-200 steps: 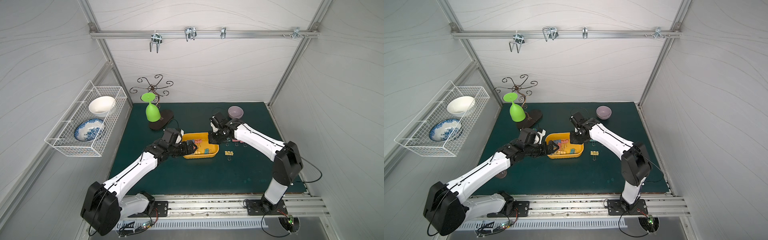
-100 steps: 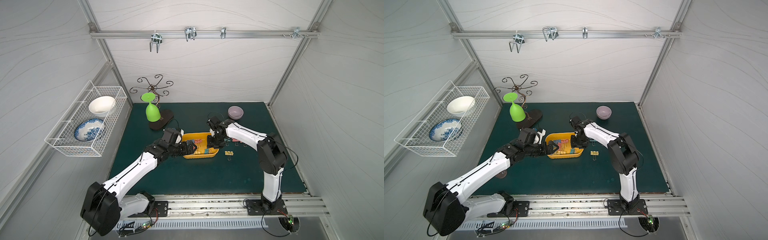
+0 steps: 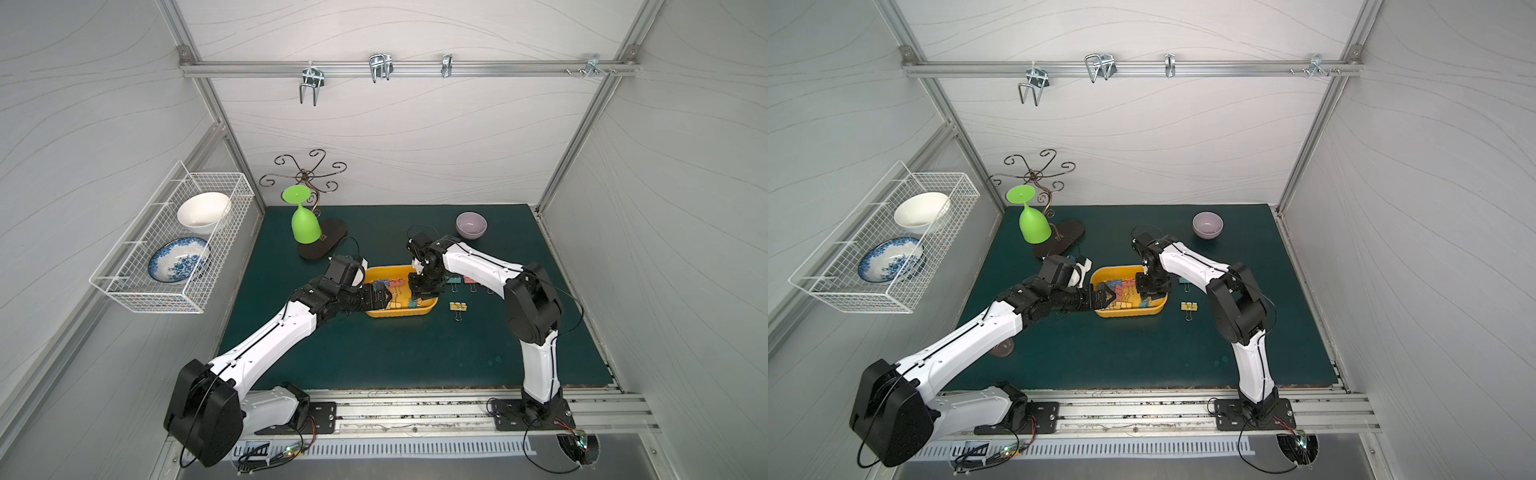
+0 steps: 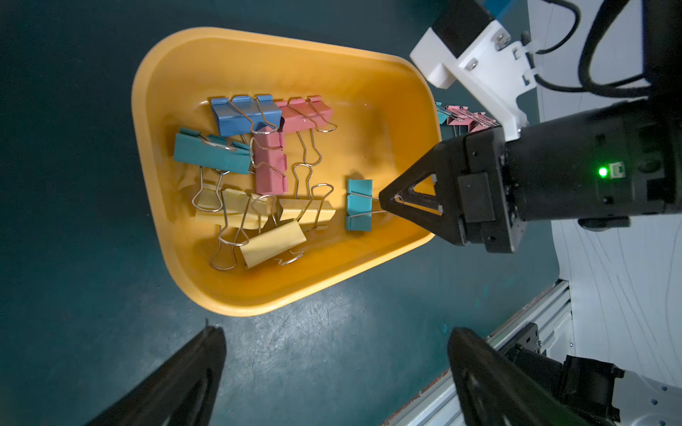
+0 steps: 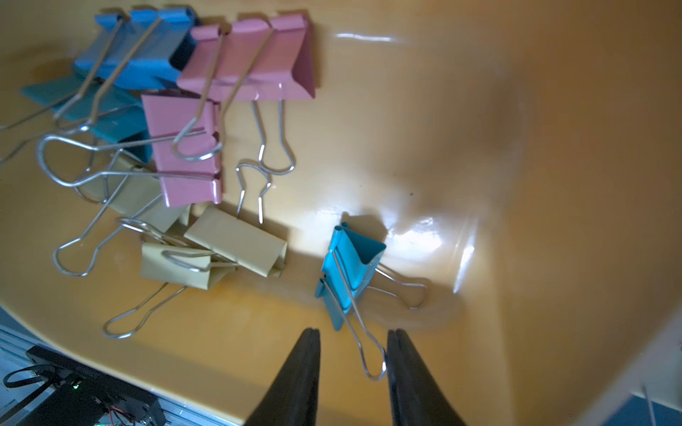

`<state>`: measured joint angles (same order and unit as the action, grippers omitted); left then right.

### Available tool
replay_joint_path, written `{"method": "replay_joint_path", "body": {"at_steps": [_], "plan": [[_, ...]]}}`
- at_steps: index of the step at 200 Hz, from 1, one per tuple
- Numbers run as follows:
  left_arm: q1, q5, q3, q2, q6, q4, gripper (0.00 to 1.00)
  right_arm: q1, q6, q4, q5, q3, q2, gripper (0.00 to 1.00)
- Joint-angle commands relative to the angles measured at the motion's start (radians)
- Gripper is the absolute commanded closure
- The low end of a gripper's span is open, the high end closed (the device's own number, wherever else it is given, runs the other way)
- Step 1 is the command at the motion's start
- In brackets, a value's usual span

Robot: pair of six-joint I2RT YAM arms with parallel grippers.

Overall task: Take out the binder clips from the storage box
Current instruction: Pick up the binder clip from the storage box.

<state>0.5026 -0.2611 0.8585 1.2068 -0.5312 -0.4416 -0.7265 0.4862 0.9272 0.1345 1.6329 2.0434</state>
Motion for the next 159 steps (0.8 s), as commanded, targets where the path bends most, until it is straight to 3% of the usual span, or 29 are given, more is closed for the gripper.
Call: {"method": "replay_joint_path", "body": {"at_steps": [1, 49, 82, 127, 159], "plan": [[-0.003, 0.028, 0.044, -0.006, 0.022, -0.011, 0.02, -0.005, -0.025, 0.066, 0.011, 0.015, 0.038, 0.66], [-0.003, 0.008, 0.027, -0.018, 0.008, -0.001, 0.02, -0.005, -0.036, 0.046, 0.031, 0.018, 0.044, 0.72], [-0.003, 0.025, 0.033, -0.036, 0.016, -0.022, 0.02, -0.011, -0.075, 0.179, -0.088, 0.136, 0.037, 1.0], [-0.003, 0.042, 0.034, -0.067, 0.008, -0.027, 0.02, 0.008, -0.101, 0.24, -0.119, 0.192, -0.102, 1.0], [-0.003, 0.008, 0.034, -0.082, -0.017, 0.003, 0.02, 0.014, -0.05, 0.145, -0.191, 0.118, -0.302, 1.0]]}}
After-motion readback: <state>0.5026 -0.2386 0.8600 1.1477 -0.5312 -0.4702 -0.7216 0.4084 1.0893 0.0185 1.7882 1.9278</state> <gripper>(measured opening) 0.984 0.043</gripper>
